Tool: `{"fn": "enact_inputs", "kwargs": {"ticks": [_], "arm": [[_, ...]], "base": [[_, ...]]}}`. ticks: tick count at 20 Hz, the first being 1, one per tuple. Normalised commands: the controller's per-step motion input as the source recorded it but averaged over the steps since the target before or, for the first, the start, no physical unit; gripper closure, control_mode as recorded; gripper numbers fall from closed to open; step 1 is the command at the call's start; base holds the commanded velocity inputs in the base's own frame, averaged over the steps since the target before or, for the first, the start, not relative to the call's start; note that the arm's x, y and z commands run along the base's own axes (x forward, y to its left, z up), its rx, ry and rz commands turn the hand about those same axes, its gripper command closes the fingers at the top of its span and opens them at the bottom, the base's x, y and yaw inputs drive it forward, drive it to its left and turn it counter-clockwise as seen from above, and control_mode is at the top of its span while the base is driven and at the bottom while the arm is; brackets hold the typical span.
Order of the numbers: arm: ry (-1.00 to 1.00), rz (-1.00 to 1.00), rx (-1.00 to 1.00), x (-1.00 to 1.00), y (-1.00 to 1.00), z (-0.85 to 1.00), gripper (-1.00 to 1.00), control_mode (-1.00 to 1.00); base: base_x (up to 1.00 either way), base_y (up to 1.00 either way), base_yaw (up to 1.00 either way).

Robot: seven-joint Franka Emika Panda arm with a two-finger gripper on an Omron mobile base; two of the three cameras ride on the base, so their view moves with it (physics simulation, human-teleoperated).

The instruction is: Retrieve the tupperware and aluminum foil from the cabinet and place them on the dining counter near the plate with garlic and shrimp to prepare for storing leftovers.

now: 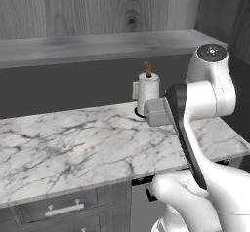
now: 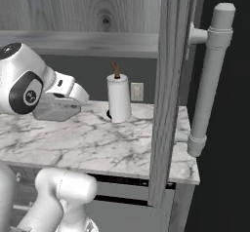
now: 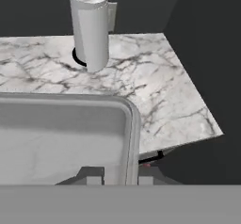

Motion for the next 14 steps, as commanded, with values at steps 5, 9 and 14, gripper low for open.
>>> {"fn": "enact_inputs", "kwargs": {"ticks": [5, 9, 14], "arm": [[0.00, 0.00, 0.00, 0.00, 0.00, 0.00, 1.00, 1.00], [0.00, 0.00, 0.00, 0.00, 0.00, 0.00, 1.00, 1.00], [0.00, 0.00, 0.00, 0.00, 0.00, 0.00, 1.00, 1.00]], "base": [[-1.00, 0.00, 0.39], [-0.58, 0.02, 0.69], [-0.05, 0.00, 0.94]]}}
